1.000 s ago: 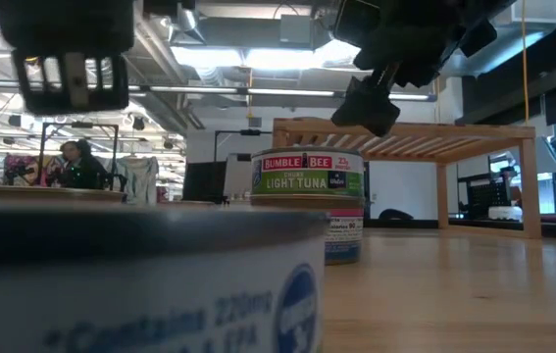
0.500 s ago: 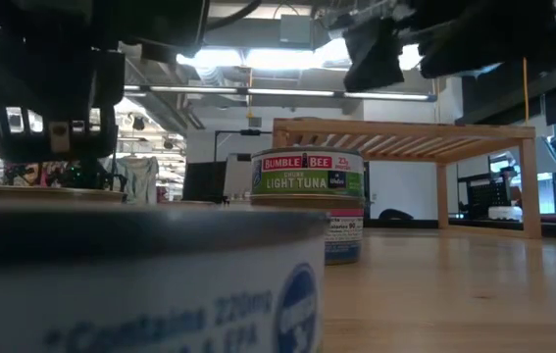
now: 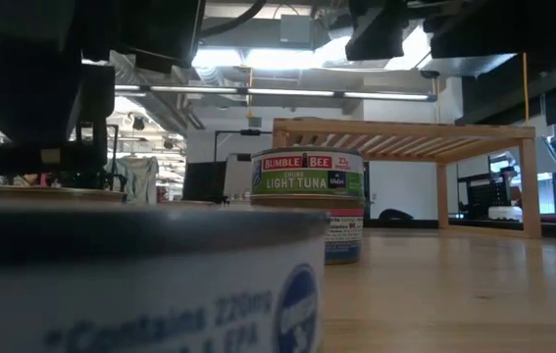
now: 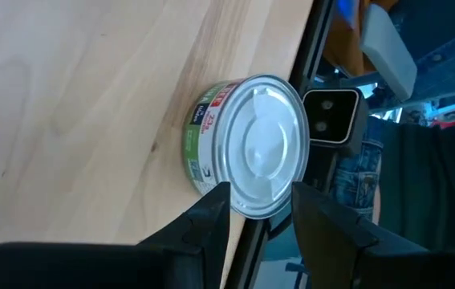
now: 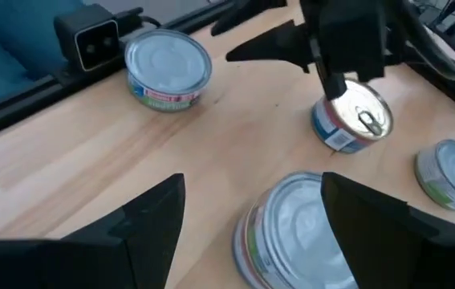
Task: Stack canned seafood by type on shelf
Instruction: Stack the green tuna can on top of the green tuna can on the shelf
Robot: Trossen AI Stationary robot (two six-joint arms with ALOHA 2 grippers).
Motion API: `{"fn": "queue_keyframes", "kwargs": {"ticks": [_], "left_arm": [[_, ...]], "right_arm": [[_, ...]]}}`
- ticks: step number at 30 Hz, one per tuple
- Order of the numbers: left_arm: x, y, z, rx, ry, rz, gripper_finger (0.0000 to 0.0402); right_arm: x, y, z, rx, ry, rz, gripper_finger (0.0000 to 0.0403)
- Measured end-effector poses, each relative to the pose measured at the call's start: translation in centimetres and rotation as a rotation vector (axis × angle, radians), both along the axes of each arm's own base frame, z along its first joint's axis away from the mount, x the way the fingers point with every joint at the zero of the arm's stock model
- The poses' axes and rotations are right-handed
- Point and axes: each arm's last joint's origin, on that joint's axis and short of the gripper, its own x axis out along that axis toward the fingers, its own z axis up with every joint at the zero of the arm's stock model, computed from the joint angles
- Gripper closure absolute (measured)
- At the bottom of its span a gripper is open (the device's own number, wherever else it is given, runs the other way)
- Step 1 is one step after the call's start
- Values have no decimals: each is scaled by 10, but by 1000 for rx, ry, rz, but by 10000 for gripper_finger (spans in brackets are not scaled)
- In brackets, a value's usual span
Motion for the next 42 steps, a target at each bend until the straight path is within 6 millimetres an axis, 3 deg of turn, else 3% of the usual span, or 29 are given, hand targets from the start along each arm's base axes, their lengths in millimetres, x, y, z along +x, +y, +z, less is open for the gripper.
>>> {"fn": "queue_keyframes", "kwargs": {"ticks": [20,26,33,42], "left_arm": [[-5,-7,0,15,-14,-34,274],[-9,-14,0,37,-23,1,274],[-10,-14,-2,54,-23,19,274],[-12,-19,-6,58,-9,49,274]], "right_arm": [[-2,1,8,-16,-55,-48,111],[-5,23,6,-10,-102,-7,111],[-5,53,-19,-188,-159,34,111],[-4,56,-25,-148,-132,61,111]]}}
